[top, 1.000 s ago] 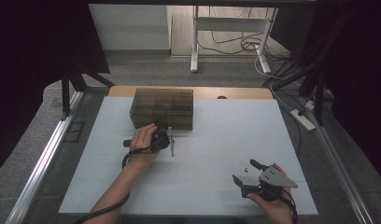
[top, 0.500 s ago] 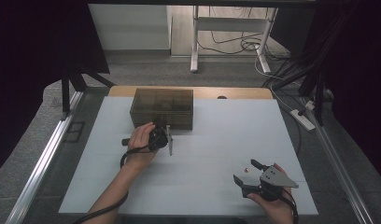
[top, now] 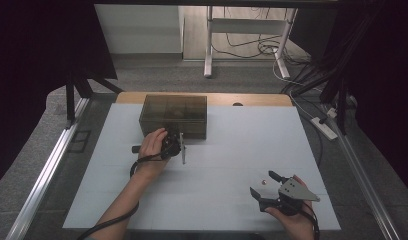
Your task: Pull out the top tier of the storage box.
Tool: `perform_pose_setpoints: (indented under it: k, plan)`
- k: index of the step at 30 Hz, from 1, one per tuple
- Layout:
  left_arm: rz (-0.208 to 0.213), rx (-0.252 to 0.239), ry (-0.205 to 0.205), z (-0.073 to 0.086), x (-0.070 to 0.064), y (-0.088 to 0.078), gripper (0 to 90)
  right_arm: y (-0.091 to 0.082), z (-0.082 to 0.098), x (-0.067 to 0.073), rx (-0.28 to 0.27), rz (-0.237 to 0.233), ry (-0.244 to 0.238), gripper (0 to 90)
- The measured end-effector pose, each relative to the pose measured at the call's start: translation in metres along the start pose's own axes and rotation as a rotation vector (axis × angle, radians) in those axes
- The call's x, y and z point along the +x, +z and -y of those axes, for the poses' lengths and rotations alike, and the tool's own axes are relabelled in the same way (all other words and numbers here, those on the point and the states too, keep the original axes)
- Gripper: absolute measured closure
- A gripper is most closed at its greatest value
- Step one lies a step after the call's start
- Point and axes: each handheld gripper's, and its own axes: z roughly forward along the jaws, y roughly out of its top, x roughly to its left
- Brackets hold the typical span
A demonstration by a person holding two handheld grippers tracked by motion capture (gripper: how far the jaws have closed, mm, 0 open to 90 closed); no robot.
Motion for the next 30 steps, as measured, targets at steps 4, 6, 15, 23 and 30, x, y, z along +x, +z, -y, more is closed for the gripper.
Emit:
perform_pose_setpoints:
  k: [4,6,15,23,30]
  plan:
    - [0.003,0.011,0.004,0.0014,-0.0009,0.0021,75.9,-0.0006,-0.0003,-0.0001,-0.001,0.002,-0.001,12.3]
    - [0.000,0.013,0.009,0.0012,-0.0021,0.0028,76.0,-0.0008,-0.0004,-0.0002,-0.003,0.000,-0.001,12.3]
    - [-0.024,0.024,0.003,-0.0005,-0.0043,0.0061,79.5,-0.0008,-0.0003,-0.0003,-0.003,0.000,0.000,12.4]
    - [-0.025,0.034,0.000,-0.0023,-0.0046,0.0060,81.2,-0.0011,-0.0005,-0.0002,-0.005,-0.001,0.000,12.3]
    - [-0.040,0.044,0.001,-0.0040,-0.0072,0.0050,81.6,-0.0009,-0.0004,-0.0002,-0.004,0.000,0.001,12.3]
